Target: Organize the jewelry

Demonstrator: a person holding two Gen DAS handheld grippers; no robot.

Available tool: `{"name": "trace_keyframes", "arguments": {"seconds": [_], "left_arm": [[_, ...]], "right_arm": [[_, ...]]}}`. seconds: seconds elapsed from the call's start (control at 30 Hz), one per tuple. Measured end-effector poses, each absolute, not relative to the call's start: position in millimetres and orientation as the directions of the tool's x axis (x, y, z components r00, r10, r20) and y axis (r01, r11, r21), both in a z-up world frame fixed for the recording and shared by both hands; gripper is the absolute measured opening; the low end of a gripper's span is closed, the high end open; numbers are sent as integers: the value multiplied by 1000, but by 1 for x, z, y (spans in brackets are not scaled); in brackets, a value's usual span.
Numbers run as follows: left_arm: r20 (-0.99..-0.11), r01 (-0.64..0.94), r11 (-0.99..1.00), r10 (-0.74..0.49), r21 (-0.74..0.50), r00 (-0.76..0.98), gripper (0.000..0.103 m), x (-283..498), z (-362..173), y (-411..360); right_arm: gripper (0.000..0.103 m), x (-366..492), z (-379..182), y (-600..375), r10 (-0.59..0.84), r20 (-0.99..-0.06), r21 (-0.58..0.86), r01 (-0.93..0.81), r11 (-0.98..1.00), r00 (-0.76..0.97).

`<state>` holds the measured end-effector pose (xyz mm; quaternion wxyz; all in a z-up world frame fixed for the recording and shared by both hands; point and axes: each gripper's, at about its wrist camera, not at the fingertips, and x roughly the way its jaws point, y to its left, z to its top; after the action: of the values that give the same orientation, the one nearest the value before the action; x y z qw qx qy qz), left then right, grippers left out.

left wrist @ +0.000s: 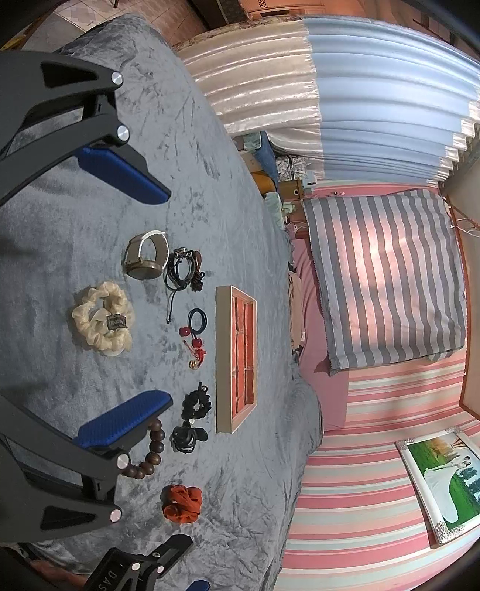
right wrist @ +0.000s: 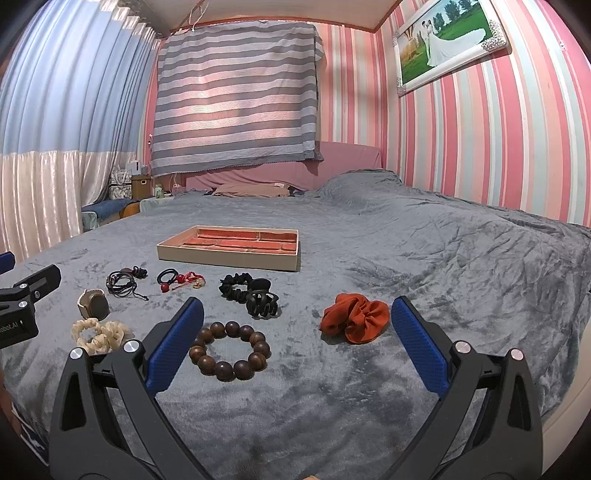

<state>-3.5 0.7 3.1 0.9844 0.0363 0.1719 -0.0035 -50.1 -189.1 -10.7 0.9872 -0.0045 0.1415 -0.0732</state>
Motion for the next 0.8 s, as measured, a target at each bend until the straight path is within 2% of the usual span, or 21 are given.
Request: {"name": "trace_keyframes", "arguments": {"seconds": [0.8], "left_arm": [[-342,20,997,6,74,940,99,-5,3,2]], "right_arm": [[99,-50,-11,-190,-147,-281,-34,144,989,948]]}}
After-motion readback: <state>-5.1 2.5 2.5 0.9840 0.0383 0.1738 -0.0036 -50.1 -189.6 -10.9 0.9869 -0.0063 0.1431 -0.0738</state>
